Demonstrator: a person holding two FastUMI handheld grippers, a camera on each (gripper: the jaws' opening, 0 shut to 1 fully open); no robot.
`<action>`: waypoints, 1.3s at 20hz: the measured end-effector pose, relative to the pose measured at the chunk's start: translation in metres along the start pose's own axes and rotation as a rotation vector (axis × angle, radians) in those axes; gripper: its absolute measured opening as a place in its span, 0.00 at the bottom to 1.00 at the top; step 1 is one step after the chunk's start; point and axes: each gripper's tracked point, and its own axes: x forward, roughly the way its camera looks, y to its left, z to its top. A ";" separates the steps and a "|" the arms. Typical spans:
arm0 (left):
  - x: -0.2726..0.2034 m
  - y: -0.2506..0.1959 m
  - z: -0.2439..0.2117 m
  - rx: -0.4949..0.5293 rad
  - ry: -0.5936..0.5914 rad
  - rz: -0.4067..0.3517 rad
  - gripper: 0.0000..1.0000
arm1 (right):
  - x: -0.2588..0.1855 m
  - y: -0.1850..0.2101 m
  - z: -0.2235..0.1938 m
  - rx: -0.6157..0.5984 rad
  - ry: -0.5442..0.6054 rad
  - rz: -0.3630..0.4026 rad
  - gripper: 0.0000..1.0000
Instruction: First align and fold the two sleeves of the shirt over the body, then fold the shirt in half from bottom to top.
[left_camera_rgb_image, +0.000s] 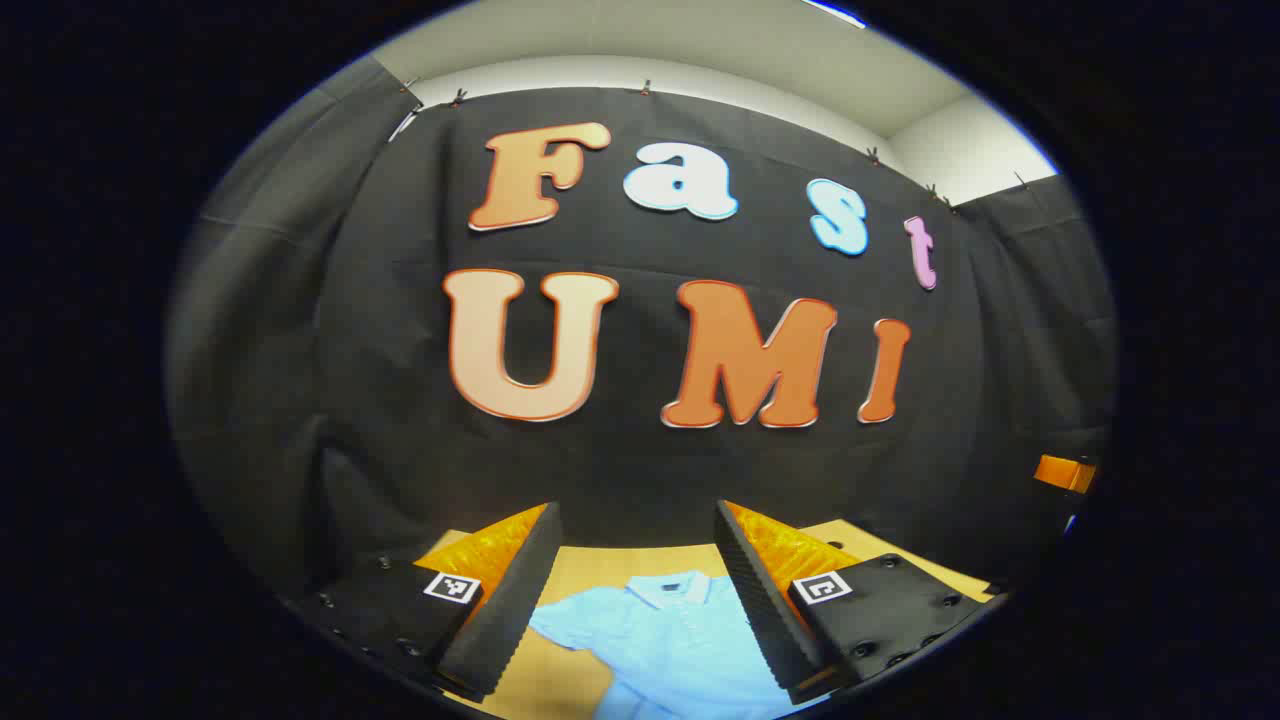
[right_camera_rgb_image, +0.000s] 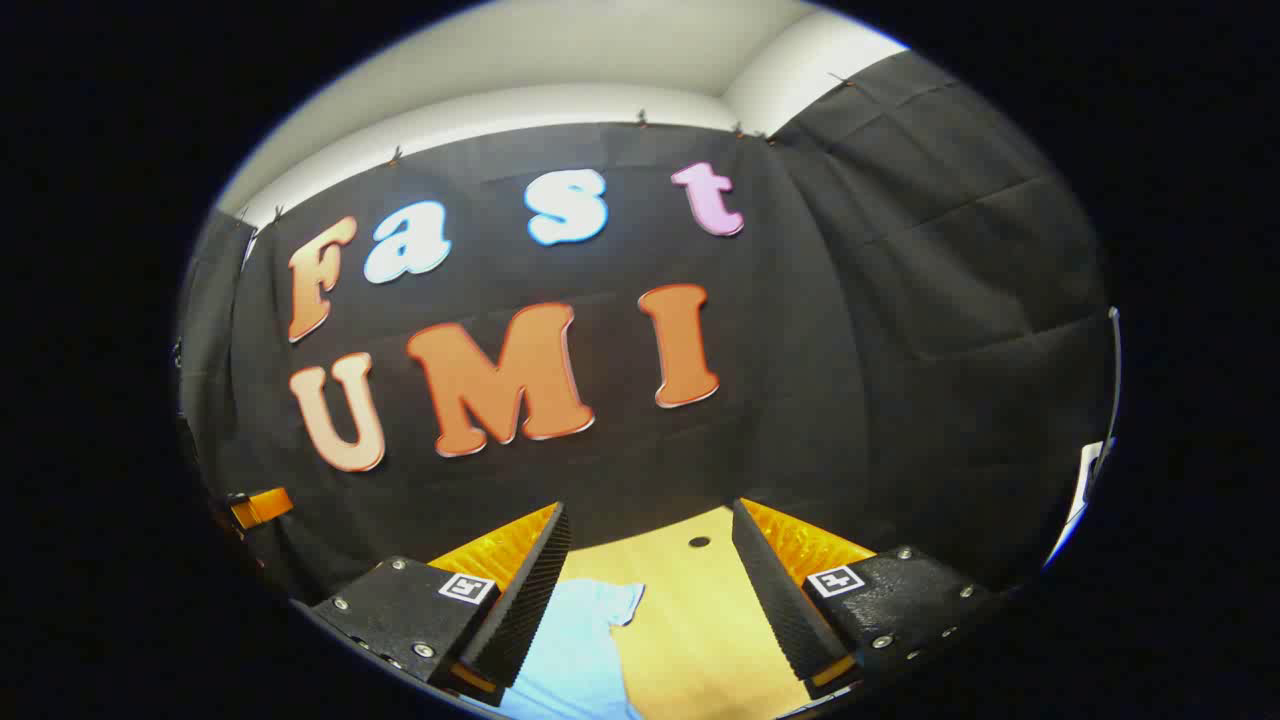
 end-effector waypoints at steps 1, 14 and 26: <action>-0.003 0.024 -0.002 0.012 0.006 0.030 0.98 | 0.000 0.017 -0.004 -0.015 0.022 0.019 1.00; 0.071 0.087 -0.010 -0.002 0.008 0.200 0.98 | 0.097 0.056 -0.027 -0.078 0.145 0.042 0.98; 0.145 0.069 -0.032 0.001 0.034 0.167 0.98 | 0.181 0.051 -0.058 -0.094 0.275 0.018 0.98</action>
